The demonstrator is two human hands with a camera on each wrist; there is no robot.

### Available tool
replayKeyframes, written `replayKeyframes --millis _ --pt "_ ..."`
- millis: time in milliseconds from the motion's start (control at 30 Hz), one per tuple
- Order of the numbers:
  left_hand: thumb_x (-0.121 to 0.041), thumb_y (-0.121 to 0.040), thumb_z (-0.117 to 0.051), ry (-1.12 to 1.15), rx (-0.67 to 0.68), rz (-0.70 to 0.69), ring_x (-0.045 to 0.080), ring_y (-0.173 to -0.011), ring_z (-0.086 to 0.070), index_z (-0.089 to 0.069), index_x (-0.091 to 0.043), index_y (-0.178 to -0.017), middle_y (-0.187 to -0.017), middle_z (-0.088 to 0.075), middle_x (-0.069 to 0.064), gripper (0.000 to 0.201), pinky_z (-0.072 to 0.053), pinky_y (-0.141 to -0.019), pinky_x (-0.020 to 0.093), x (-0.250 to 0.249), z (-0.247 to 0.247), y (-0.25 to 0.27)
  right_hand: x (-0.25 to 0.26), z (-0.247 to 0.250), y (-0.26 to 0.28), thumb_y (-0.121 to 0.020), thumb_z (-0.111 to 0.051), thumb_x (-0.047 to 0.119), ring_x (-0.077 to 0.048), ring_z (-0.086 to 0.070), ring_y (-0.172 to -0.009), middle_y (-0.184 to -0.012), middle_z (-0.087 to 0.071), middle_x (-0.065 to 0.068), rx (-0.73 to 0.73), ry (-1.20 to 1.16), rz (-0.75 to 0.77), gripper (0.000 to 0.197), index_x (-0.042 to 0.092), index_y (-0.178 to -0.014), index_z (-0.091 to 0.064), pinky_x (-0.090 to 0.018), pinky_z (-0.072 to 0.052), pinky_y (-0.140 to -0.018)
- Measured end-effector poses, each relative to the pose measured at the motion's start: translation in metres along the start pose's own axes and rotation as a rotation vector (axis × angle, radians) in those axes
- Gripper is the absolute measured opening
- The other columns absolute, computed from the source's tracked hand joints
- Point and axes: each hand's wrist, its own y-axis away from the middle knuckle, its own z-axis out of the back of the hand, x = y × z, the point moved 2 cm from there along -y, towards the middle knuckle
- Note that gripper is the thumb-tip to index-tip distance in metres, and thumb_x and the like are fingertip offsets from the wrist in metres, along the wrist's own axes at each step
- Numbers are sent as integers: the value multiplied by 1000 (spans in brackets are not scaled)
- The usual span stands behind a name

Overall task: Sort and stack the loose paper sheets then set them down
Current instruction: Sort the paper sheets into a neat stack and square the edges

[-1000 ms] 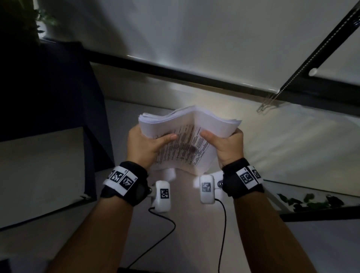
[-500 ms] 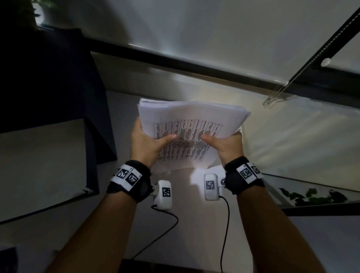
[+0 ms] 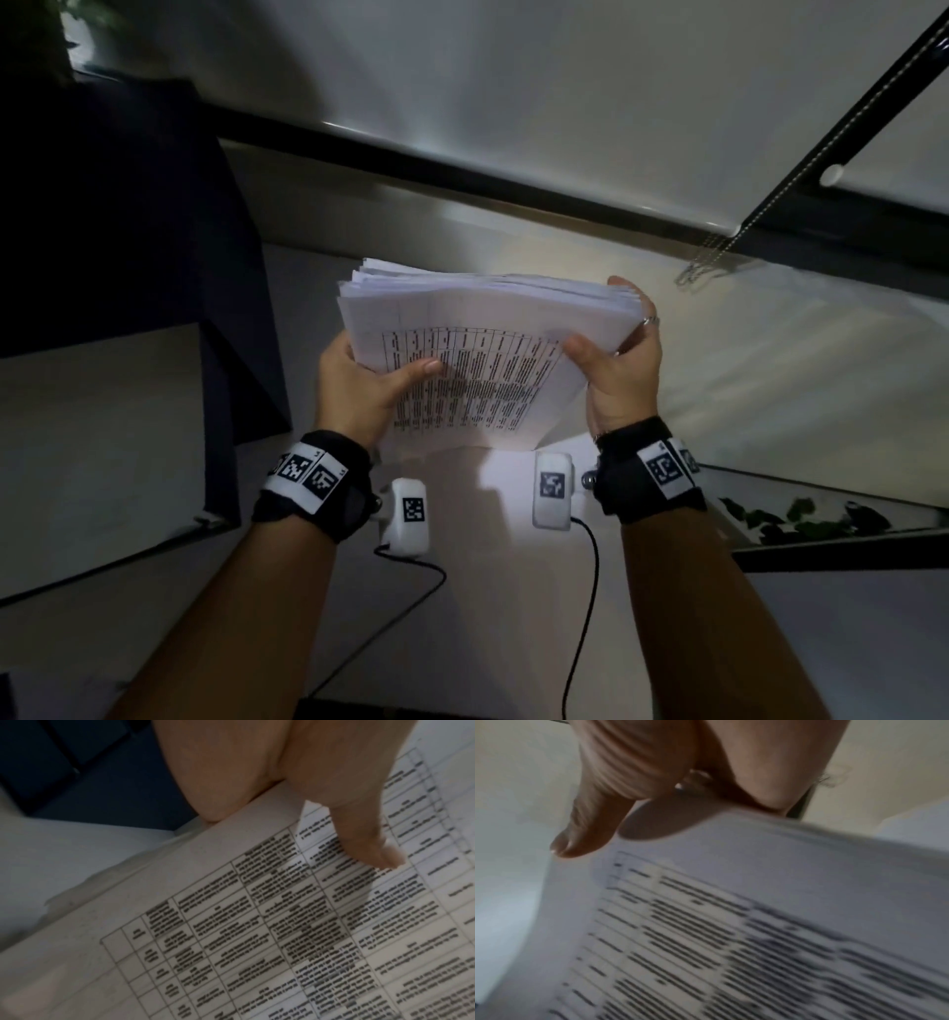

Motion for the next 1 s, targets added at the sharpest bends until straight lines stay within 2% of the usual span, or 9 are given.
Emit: replayKeyframes --millis 133,300,367,433,533,667,767,900,1000 --pt "-15 -52 -92 -30 49 -23 18 -102 -71 -58 -3 -120 -108 -73 8 76 -60 -84 35 2 -2 -1 -16 -4 16 -44 -99 36 -31 -62 -119 -127 -62 -20 61 96 -80 110 3 -133 -45 -55 -53 -97" --pt "-13 -55 -92 -45 45 -62 14 -102 -70 -58 -3 -120 -108 -72 5 74 -60 -84 30 2 -1 -4 5 -14 5 -54 -96 11 -17 -57 -118 -130 -50 -10 71 111 58 99 20 -134 -38 -30 -55 -92" --pt "-16 -56 -90 -86 39 -39 10 -95 -72 -63 -3 -115 -100 -74 1 66 -61 -82 31 3 -1 -1 0 -11 7 -57 -91 -2 -12 -59 -115 -129 -51 -7 31 137 38 97 17 -136 -38 -30 -56 -93" --pt "-18 -58 -90 -101 40 -24 11 -90 -74 -68 -3 -108 -95 -75 1 56 -62 -80 35 5 -2 0 -10 -9 12 -59 -89 -5 -21 -67 -109 -120 -64 -15 16 154 -25 78 3 -127 -52 -43 -59 -89" --pt "-10 -61 -89 -79 -9 -46 3 -82 -73 -69 -7 -100 -89 -74 -4 44 -61 -75 24 4 -5 -2 -13 -9 16 -64 -88 -4 -14 -75 -87 -91 -77 -2 -26 230 -54 38 16 -92 -72 -34 -62 -75" --pt "-15 -57 -93 -70 -25 -46 15 -97 -72 -63 -5 -114 -102 -74 4 66 -61 -82 34 12 2 1 -28 -5 25 -63 -91 5 -14 -76 -83 -84 -78 4 -20 261 -110 31 20 -83 -74 -36 -63 -77" --pt "-21 -56 -94 -68 -18 -52 20 -109 -67 -53 -16 -124 -115 -69 5 79 -58 -85 34 18 10 -2 -38 -5 28 -64 -91 6 -9 -76 -81 -84 -77 6 -15 289 -143 30 20 -84 -74 -29 -62 -75" --pt "-12 -67 -86 -96 17 38 10 -96 -72 -66 -15 -109 -101 -74 -3 47 -61 -82 30 26 8 10 -49 -5 29 -67 -90 7 -6 -75 -84 -87 -78 7 -2 298 -166 31 21 -90 -74 -23 -60 -76" --pt "-9 -70 -85 -121 37 44 8 -92 -73 -71 -13 -106 -98 -76 -2 39 -61 -83 33 33 4 19 -55 -5 32 -67 -90 7 -1 -74 -85 -86 -78 11 27 311 -212 34 23 -92 -73 -18 -58 -75"
